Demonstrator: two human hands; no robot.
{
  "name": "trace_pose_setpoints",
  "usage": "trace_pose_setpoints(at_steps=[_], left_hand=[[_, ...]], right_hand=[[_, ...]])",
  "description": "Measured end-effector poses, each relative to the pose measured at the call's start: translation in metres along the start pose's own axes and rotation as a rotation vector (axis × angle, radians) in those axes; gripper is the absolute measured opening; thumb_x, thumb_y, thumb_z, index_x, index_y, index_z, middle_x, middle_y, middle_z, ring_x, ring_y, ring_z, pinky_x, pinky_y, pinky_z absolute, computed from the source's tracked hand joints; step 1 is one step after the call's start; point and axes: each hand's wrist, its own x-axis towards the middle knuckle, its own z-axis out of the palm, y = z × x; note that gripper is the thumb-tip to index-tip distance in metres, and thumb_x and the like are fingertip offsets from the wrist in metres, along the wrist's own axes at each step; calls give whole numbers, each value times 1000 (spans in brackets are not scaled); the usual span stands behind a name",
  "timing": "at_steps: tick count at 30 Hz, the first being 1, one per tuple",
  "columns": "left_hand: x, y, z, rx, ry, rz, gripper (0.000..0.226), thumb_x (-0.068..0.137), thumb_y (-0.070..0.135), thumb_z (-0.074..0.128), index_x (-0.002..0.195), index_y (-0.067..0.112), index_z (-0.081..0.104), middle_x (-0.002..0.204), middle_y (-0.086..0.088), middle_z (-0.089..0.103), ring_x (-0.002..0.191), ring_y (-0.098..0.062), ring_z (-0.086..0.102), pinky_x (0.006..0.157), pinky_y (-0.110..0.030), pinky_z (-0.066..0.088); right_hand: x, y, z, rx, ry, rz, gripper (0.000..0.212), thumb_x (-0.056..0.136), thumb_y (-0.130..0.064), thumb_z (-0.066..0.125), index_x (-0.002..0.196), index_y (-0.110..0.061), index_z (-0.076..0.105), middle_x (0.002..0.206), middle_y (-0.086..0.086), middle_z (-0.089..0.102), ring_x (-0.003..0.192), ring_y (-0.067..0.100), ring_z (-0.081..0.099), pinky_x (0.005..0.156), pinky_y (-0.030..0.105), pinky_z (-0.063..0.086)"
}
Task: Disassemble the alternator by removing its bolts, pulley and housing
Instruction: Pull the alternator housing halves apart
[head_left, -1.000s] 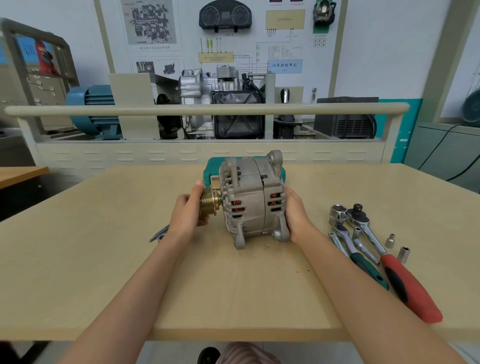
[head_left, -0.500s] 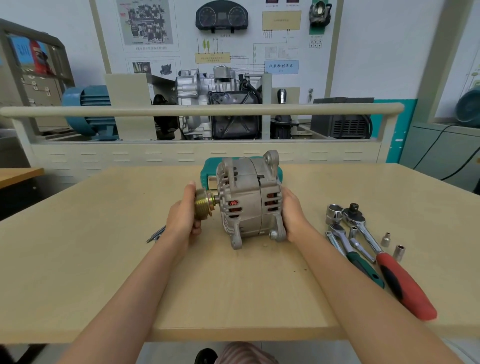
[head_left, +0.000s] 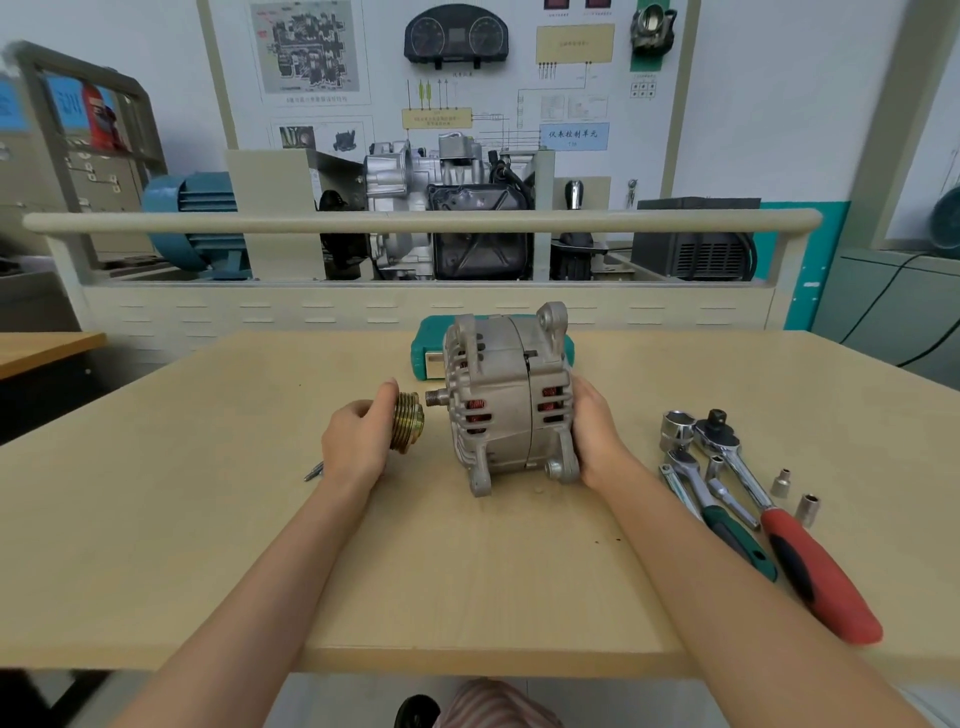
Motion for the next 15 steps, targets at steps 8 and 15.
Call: trace_pose_setpoints(at_steps=[8,15], left_hand=[[-4,3,-39,13,-21,119,36,92,43,47,69,17,58,71,-4,61,65,-21,54,50,-21,41],[-19,-8,-62,538,-148,431,18,82,45,64,82,27,67,83,9,67,82,-10,60,68,-23,41]], right_hand=[[1,1,-1,-3,6,-15,32,100,-35,36,106,-14,61,94,7,69,89,23,64,70,33,52],[0,1,3,16,8,-3,32,100,-36,36,102,-16,61,91,7,69,87,24,64,69,33,51]])
